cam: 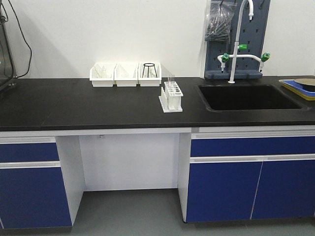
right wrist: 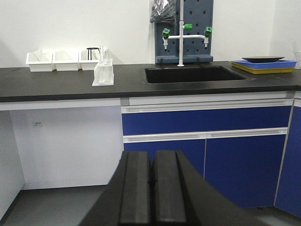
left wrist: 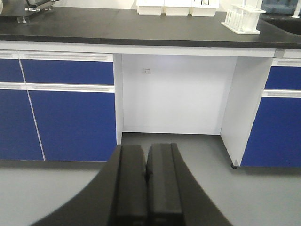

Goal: Flip and reinsert test tube from rack
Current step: 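Drive the base toward the white test-tube rack on the bench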

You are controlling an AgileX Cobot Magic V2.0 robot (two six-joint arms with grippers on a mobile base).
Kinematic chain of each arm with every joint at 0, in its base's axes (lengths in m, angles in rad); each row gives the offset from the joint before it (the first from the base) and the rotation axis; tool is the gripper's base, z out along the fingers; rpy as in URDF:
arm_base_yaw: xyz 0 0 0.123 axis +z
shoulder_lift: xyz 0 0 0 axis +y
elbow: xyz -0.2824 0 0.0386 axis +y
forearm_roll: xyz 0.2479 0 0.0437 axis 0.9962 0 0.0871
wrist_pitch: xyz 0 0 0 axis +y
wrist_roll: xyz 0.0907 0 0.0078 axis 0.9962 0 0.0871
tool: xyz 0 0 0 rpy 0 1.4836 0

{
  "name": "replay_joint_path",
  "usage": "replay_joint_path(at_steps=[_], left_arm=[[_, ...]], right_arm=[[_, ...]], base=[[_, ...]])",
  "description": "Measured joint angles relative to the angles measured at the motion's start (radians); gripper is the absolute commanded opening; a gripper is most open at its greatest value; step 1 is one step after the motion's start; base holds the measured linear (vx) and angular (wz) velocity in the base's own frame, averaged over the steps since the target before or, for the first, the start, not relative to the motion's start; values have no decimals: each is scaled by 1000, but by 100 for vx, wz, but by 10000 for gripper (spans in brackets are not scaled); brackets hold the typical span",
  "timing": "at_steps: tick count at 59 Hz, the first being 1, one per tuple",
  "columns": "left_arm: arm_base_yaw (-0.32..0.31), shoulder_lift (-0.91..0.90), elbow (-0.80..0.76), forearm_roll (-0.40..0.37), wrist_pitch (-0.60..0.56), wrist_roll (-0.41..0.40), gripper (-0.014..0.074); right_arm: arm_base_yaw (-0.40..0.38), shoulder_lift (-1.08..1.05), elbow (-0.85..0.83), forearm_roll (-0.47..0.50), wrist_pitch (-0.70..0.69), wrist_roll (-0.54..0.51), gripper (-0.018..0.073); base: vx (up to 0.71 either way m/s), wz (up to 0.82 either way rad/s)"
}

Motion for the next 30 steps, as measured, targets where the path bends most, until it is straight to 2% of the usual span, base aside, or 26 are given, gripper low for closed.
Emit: replay_joint_path(at_steps=[30], left_arm=[[0, 0, 0, 0, 0, 0, -6]], right_arm=[[0, 0, 0, 0, 0, 0, -11]], base=[[0, 0]])
